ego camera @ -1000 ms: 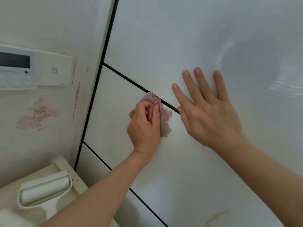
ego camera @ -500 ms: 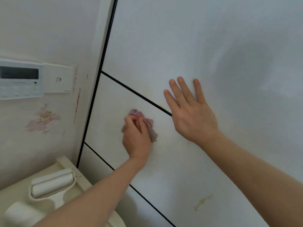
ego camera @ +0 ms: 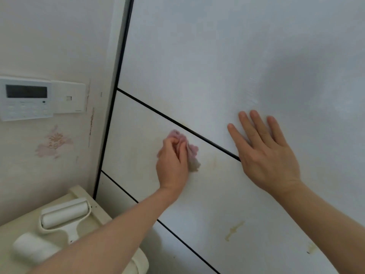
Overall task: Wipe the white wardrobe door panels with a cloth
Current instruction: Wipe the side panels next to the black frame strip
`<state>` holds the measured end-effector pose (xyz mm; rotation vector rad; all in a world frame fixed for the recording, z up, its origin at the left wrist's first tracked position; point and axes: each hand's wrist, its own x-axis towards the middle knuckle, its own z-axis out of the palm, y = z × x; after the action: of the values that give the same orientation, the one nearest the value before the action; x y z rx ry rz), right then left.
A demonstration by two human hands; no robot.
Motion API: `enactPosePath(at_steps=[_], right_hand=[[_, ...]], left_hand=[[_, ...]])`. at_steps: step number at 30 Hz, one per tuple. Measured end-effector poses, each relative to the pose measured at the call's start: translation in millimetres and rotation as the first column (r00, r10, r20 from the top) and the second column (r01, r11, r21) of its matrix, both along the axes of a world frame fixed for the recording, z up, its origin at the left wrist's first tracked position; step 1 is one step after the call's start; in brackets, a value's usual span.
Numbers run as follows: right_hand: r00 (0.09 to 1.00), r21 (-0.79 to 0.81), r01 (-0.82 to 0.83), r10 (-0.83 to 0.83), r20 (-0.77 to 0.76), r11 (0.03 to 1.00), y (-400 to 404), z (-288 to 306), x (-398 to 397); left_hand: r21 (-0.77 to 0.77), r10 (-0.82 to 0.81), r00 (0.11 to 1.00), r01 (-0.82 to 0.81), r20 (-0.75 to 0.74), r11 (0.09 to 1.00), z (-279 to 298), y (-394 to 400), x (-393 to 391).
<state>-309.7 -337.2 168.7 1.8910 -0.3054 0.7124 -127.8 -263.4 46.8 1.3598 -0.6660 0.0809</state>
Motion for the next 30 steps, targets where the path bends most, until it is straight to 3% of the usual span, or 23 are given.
enactPosePath(at_steps=[3,7,9,11,13,15,17,19,21,23,24,28,30], right_hand=[[1.000,-0.001,0.006,-0.006,0.001,1.000,-3,0,1],[1.000,-0.017,0.009,-0.009,0.008,1.000,-5,-2,5],[1.000,-0.023,0.007,-0.007,0.000,1.000,-6,-1,6],[1.000,-0.032,0.014,-0.014,0.001,0.999,-7,-2,5],[0.999,-0.049,0.023,-0.021,0.036,0.999,-6,-2,4],[0.998,-0.043,0.029,-0.027,0.053,0.999,-6,-3,5],[0.998,-0.024,0.026,-0.024,0.050,0.999,-5,-3,5],[0.998,-0.023,0.016,-0.014,0.055,1.000,-4,-2,6],[0.998,-0.027,0.005,-0.003,0.059,1.000,-2,-3,7],[0.999,-0.030,-0.001,0.003,0.045,1.000,-2,-3,8],[0.999,-0.027,-0.001,0.001,0.036,1.000,-2,-2,8],[0.999,-0.032,0.006,-0.005,0.032,0.999,-5,-3,7],[0.999,-0.035,-0.001,0.002,0.032,0.999,-5,-2,7]], left_hand=[[-0.106,0.088,0.990,-0.077,0.111,0.991,69,-17,21],[-0.025,0.377,0.914,-0.385,-0.148,0.923,78,-35,112],[0.037,0.430,0.892,-0.429,-0.141,0.902,72,-34,128],[0.000,0.383,0.924,-0.383,-0.010,0.924,68,-30,97],[-0.078,0.187,0.953,-0.173,0.238,0.982,58,-24,38],[-0.066,-0.014,0.891,0.050,0.454,0.997,36,-16,-25],[-0.054,-0.032,0.811,0.078,0.584,0.995,15,-11,-58],[-0.088,0.025,0.865,0.022,0.502,0.996,15,-12,-34],[-0.061,0.149,0.961,-0.139,0.232,0.988,31,-21,22],[0.020,0.302,0.953,-0.302,-0.029,0.953,45,-27,80],[0.024,0.342,0.937,-0.342,-0.063,0.940,49,-27,95],[-0.015,0.207,0.975,-0.206,0.077,0.978,29,-28,33],[-0.014,0.004,0.970,-0.001,0.243,1.000,-2,-24,-31]])
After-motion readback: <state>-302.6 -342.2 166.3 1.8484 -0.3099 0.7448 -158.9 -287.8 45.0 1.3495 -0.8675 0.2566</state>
